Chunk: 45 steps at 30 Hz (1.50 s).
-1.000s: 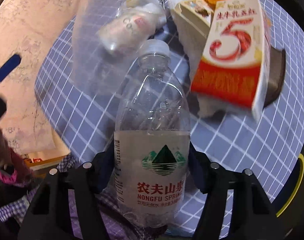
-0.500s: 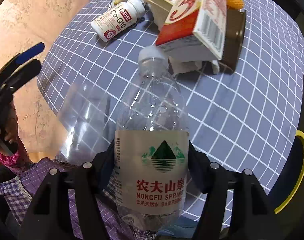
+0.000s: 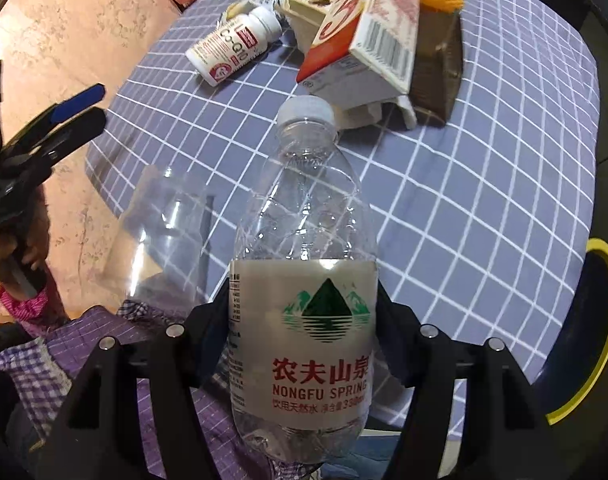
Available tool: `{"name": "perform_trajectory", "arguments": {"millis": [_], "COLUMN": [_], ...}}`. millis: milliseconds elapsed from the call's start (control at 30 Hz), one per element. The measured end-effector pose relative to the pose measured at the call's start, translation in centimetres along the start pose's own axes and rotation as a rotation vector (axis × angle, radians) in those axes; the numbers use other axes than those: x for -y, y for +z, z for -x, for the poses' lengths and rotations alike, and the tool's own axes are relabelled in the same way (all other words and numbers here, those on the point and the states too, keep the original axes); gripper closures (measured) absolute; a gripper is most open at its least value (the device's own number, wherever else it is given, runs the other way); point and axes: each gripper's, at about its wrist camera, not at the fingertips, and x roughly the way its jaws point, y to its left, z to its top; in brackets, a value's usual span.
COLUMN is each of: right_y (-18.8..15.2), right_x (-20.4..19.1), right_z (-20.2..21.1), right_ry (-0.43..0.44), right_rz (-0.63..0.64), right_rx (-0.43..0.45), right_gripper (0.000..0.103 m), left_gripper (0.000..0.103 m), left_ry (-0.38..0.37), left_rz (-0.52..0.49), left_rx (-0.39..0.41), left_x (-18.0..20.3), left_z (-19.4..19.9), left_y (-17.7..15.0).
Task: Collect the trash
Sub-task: 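Carry the water bottle to the bin and open the right tool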
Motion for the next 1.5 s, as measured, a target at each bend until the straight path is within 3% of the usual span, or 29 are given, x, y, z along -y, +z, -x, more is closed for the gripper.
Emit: {"name": "perform_trajectory", "arguments": {"millis": [233, 400, 500, 667, 933, 1133, 1300, 1500], "right_y": [-2.9, -6.3, -8.6, -11.3, -10.4, -10.5, -11.0, -10.3], "right_x": [2.4, 10.0, 15.3, 22.9, 30.0, 30.0, 26.6, 22.5], "right_z": [4.8, 9.2, 9.6, 7.2, 2.1, 3.3, 5.2, 6.7], "right_ry": [0.025, -0.059, -0.126, -0.167, -0.175, -0.186, -0.185, -0.159], "right_rz": [-0.066, -0.262, -0.380, -0.529, -0.646, -0.678, -0.629, -0.536], "right_rx": [0.108, 0.202, 0.172, 0.076, 0.004, 0.089, 0.162, 0.245], "right_gripper": [0.041, 0.041, 0.041, 0.041, 0.038, 0.034, 0.034, 0.034], "left_gripper": [0.009, 0.009, 0.009, 0.009, 0.009, 0.009, 0.009, 0.009], "left_ry": [0.001, 0.003, 0.002, -0.003, -0.010, -0.032, -0.047, 0.000], "left_rz": [-0.012, -0.028, -0.041, -0.075, -0.151, -0.196, -0.261, -0.393], "left_rx": [0.001, 0.013, 0.019, 0.025, 0.048, 0.088, 0.115, 0.148], "left_x": [0.4, 0.9, 1.4, 2.6, 5.1, 5.9, 7.0, 9.3], "left_z": [-0.2, -0.1, 0.0, 0.1, 1.4, 3.3, 4.6, 6.9], "left_y": [0.3, 0.5, 0.6, 0.7, 0.8, 0.7, -0.1, -3.2]}}
